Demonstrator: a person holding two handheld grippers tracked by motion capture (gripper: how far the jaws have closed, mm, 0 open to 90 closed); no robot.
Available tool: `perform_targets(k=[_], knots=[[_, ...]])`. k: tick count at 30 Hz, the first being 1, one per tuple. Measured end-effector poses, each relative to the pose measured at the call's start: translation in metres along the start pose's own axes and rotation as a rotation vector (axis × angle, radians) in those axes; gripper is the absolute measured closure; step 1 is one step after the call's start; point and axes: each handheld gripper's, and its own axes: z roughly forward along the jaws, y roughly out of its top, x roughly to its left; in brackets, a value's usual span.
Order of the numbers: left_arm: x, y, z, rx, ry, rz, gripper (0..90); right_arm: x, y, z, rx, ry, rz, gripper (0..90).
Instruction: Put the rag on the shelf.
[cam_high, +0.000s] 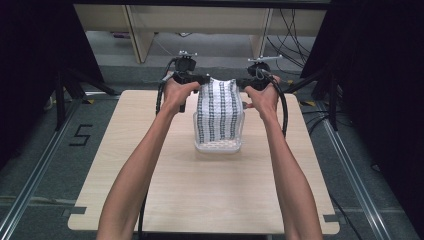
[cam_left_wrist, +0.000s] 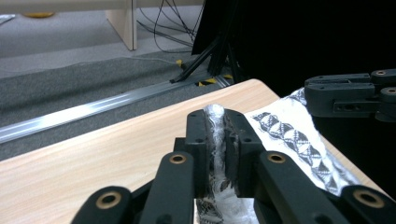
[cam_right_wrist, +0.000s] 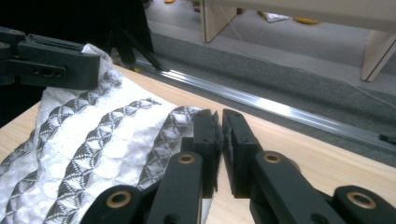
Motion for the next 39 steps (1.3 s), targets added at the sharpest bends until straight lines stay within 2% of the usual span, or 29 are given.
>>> perform_targets(k=[2,4,6,7,8,9,10,11,12,13,15,16,18,27,33,34,35,37,39], knots=[[0.002,-0.003,0.002,0.029,0.005,-0.002,73.4,-0.002,-0.004,0.005,0.007,-0.002,0.000,84.1],[0.004,-0.006,0.006,0.058,0.015,-0.010,68.6,-0.001,-0.007,0.008,0.023,-0.005,0.020,83.9],[0.005,-0.008,0.009,0.106,0.024,-0.018,56.2,-0.001,-0.008,0.009,0.027,-0.010,0.017,82.5],[0.005,-0.008,0.009,0.106,0.024,-0.018,54.5,-0.001,-0.008,0.009,0.027,-0.010,0.017,82.5],[0.005,-0.009,0.010,0.109,0.056,-0.002,52.6,-0.001,-0.008,0.011,0.026,-0.014,0.028,79.3],[0.005,-0.009,0.010,0.109,0.056,-0.002,48.9,-0.002,-0.008,0.011,0.033,-0.023,0.023,77.2],[0.006,-0.009,0.011,0.127,0.069,-0.037,43.7,-0.001,-0.009,0.012,0.034,-0.027,0.026,74.1],[0.006,-0.009,0.011,0.127,0.069,-0.037,39.6,-0.001,-0.009,0.012,0.034,-0.027,0.026,74.1],[0.007,-0.009,0.010,0.134,0.075,-0.038,40.0,-0.001,-0.009,0.012,0.059,-0.033,0.044,68.1],[0.006,-0.009,0.009,0.129,0.075,-0.027,41.9,-0.002,-0.009,0.012,0.041,-0.032,0.027,66.9],[0.006,-0.008,0.006,0.122,0.073,-0.027,42.0,-0.001,-0.008,0.010,0.029,-0.032,0.028,62.2],[0.006,-0.007,0.004,0.121,0.076,-0.024,42.0,-0.001,-0.008,0.010,0.029,-0.031,0.015,61.6],[0.005,-0.007,0.001,0.118,0.071,-0.026,42.2,0.000,-0.007,0.008,0.028,-0.026,0.028,61.0],[0.003,-0.010,-0.011,0.139,0.069,-0.008,41.7,-0.003,-0.011,0.001,0.043,-0.001,0.028,59.0],[0.008,-0.016,-0.017,0.149,0.065,-0.027,40.8,-0.004,-0.014,-0.004,0.052,-0.001,0.039,57.1],[0.009,-0.017,-0.021,0.151,0.068,-0.029,40.7,-0.006,-0.014,-0.004,0.045,0.003,0.016,56.7],[0.009,-0.017,-0.021,0.151,0.068,-0.029,40.7,-0.005,-0.014,-0.005,0.050,0.001,0.040,56.3],[0.010,-0.018,-0.025,0.151,0.065,-0.032,40.7,-0.007,-0.015,-0.006,0.044,0.003,0.021,55.1],[0.010,-0.019,-0.027,0.153,0.060,-0.032,40.5,-0.007,-0.016,-0.009,0.052,0.004,0.033,54.4]])
